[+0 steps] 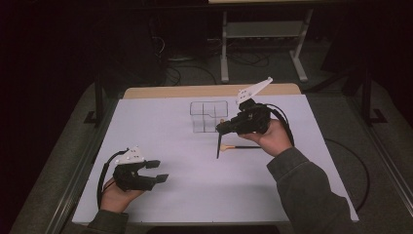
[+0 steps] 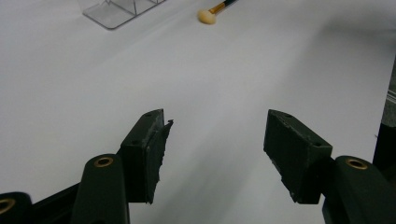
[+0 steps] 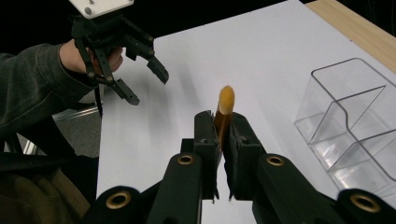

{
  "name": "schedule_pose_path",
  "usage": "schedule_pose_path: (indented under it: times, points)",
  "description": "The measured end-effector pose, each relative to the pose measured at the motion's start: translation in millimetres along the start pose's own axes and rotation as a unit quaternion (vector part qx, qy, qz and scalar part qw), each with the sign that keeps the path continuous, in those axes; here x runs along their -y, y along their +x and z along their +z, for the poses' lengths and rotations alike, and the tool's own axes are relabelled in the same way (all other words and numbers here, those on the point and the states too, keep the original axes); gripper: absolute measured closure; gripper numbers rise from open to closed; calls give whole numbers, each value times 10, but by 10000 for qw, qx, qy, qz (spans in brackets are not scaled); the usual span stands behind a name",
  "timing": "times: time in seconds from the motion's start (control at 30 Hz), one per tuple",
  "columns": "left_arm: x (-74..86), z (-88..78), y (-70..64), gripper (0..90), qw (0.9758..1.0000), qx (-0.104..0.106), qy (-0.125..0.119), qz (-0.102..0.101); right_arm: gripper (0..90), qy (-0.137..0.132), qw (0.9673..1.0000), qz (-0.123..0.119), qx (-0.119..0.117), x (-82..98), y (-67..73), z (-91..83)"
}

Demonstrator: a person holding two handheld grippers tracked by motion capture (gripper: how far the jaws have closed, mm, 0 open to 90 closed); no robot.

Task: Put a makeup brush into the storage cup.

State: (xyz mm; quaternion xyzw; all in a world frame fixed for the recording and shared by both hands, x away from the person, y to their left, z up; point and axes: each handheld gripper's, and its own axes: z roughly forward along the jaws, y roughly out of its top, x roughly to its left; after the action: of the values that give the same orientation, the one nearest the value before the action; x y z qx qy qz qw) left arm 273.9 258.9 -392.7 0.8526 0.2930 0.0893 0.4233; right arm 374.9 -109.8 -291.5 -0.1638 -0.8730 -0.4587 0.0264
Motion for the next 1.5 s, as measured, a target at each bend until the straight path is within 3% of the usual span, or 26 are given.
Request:
schedule_pose_path:
  times: [0.57, 0.93, 1.5]
  points:
    - [0, -46, 30, 361, 9999, 15, -86, -64, 830, 5, 9997, -50, 219, -236, -148, -67]
    - [7, -82, 49, 350, 9998, -6, -131, -115, 830, 44, 9992, 37, 386, -436, -388, -77]
    - [1, -111, 55, 339, 9999, -50, -145, -68, 830, 131, 9984, 28, 548, -689, -618, -12]
